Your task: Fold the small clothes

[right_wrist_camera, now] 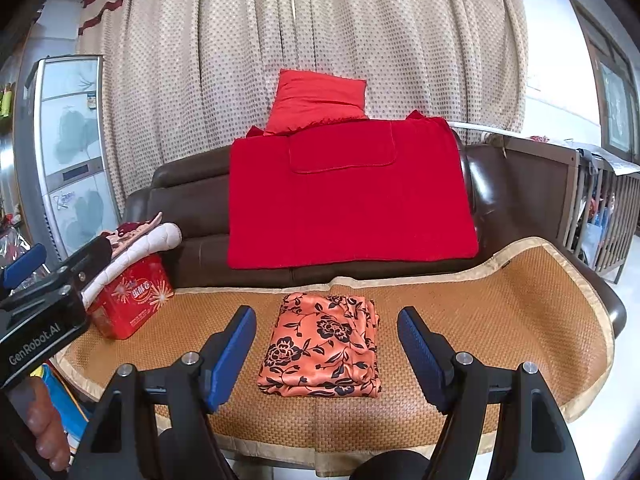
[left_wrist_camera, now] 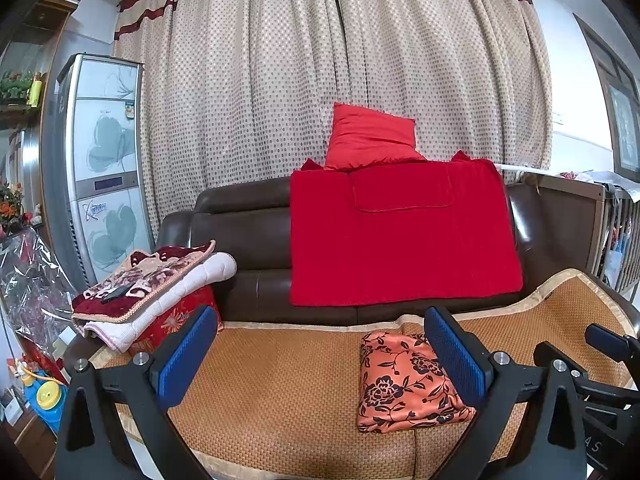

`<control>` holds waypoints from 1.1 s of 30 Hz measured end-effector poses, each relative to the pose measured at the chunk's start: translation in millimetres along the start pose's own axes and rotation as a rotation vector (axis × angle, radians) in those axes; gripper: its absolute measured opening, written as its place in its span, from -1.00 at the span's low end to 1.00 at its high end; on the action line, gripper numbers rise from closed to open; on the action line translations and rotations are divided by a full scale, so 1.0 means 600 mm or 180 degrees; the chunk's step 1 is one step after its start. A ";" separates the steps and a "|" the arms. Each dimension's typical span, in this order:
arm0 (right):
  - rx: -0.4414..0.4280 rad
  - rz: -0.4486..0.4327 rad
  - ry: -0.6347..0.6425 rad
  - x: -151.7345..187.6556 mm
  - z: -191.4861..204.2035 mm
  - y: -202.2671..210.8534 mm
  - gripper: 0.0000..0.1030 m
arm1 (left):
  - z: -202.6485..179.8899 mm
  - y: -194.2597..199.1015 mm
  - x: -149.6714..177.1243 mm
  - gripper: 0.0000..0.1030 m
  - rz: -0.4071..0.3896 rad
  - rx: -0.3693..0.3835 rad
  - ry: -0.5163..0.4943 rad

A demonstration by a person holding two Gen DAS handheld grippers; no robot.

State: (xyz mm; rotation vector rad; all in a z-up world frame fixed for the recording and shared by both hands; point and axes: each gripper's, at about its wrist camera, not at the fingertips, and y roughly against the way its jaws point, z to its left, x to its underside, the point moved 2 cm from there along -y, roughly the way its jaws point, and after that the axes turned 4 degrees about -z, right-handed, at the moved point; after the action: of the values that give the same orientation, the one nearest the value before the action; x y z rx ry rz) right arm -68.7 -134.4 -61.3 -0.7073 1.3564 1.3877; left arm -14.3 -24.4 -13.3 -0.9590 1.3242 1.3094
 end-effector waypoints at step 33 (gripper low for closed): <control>0.0019 -0.0007 0.0113 -0.007 0.012 0.009 0.49 | 0.017 0.006 -0.001 1.00 -0.0038 0.0022 0.0053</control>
State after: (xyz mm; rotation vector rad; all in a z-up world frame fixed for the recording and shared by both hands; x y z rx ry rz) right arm -70.5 -127.8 -54.2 -0.7323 1.3867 1.3746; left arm -16.6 -14.2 -11.2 -0.9736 1.3330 1.2896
